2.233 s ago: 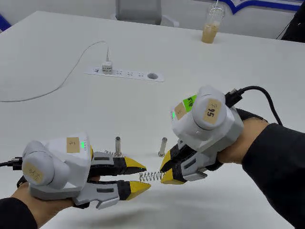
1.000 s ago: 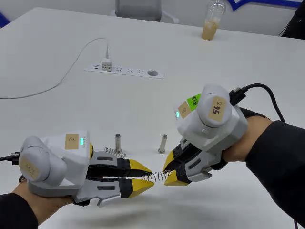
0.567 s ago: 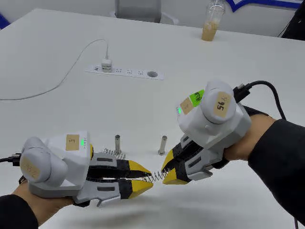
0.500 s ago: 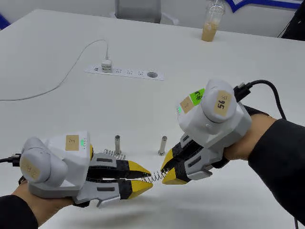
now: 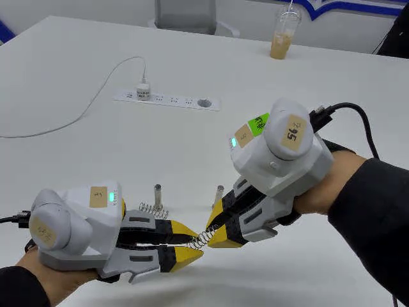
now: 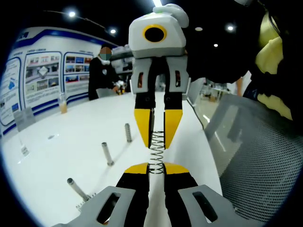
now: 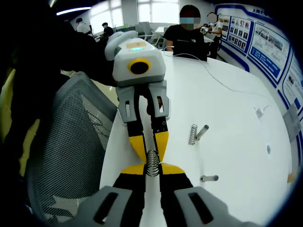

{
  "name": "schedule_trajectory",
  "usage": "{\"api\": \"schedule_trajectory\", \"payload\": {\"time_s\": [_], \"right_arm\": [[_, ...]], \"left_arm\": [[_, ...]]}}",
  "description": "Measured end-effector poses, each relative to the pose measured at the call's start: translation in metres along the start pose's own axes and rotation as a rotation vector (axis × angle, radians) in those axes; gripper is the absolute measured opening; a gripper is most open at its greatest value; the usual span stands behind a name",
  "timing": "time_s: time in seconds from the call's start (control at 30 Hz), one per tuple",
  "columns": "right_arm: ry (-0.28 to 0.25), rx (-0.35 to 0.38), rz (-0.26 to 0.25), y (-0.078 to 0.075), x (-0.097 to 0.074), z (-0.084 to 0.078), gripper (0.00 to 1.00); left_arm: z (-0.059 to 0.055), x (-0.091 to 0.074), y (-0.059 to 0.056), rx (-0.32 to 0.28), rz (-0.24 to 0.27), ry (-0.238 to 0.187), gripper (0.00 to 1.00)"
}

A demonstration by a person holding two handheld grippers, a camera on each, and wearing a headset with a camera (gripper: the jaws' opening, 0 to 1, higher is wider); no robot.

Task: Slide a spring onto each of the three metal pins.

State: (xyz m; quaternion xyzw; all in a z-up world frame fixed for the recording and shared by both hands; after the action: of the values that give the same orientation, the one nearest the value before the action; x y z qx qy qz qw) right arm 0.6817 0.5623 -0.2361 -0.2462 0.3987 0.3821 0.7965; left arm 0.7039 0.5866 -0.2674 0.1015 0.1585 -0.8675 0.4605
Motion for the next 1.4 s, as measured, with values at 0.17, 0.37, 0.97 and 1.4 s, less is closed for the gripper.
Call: {"api": "schedule_trajectory", "payload": {"time_s": [0.17, 0.37, 0.97, 1.4], "right_arm": [[0.003, 0.008, 0.0, 0.0001, 0.0002, 0.0026, 0.12], [0.005, 0.006, -0.001, -0.0002, 0.0005, 0.0034, 0.12], [0.014, -0.007, -0.011, -0.0025, -0.0001, 0.0079, 0.12], [0.028, -0.011, -0.015, -0.0031, -0.0018, 0.0084, 0.12]], "left_arm": [[-0.0006, 0.0013, -0.0006, -0.001, -0.002, 0.0, 0.1], [-0.0014, 0.0023, -0.0003, -0.001, -0.003, 0.001, 0.1], [-0.0001, 0.004, 0.0007, -0.002, 0.003, -0.009, 0.11], [0.0017, 0.0044, 0.0011, 0.0, 0.012, -0.017, 0.12]]}}
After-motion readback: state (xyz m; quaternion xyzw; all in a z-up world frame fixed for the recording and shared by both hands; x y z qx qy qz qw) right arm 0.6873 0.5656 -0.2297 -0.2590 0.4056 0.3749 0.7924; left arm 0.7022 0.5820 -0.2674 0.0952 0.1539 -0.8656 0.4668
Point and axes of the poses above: the centre of the closed fingertips' face, and the gripper's own axes: x roughly forward along the fingers, y roughly to its left, z roughly out of its top, the point moved 3 cm from there along -x, roughly backward along the fingers, and after that the axes turned 11 degrees about -x, right-handed, at the moved point
